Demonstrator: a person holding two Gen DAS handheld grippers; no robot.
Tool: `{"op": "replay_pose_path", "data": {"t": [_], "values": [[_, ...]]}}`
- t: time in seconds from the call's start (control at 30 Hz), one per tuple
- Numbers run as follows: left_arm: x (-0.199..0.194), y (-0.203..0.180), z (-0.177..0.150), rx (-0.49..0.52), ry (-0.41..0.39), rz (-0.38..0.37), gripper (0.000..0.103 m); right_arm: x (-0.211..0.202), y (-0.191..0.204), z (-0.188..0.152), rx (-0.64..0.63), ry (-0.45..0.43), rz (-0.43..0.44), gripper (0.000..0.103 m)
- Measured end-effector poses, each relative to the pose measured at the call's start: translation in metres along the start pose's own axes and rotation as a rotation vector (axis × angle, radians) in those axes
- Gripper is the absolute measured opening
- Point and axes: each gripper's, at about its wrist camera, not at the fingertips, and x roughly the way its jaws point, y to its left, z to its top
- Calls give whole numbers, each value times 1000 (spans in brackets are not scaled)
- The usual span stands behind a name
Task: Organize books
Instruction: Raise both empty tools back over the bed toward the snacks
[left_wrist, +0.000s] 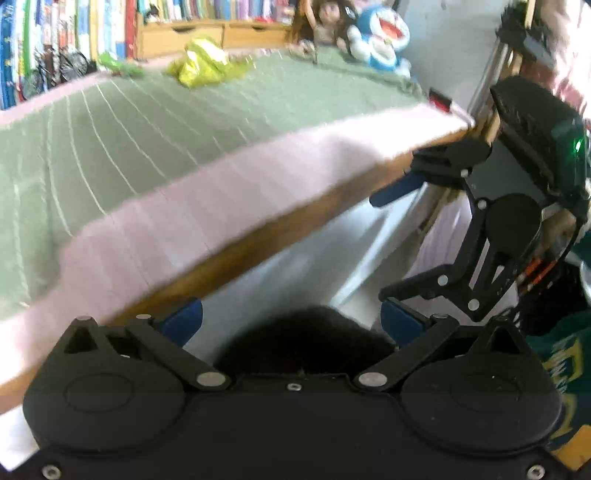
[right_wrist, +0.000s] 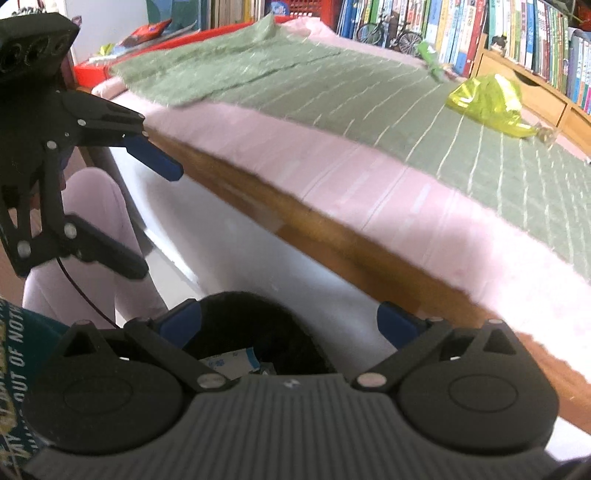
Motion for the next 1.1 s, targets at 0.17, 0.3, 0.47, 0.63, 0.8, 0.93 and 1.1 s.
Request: {"op": "replay_pose_path", "data": {"t": [0.17,0.3,0.47,0.63,0.8,0.93,1.1], "values": [[-26,3,19,4,-74,14,103,-27,-12,20,8,-83,-3,103],[-35,5,39,34,-120,51,103,-36,-24,40,-2,-144,-78,103],[-32,15,65,75,-165,125,103,-23,-48,62,18,-183,-140,103],[-23,44,97,21,-211,138,103,-2,-82,77,130,-206,-156,103],[-14,66,131,25,-297,186,103,10,-116,87,233,-211,-163,103],[7,80,162,47,-323,276,103,15,-147,101,293,-253,-210,103],[48,96,196,82,-341,370,103,24,-179,116,350,-305,-264,103]]}}
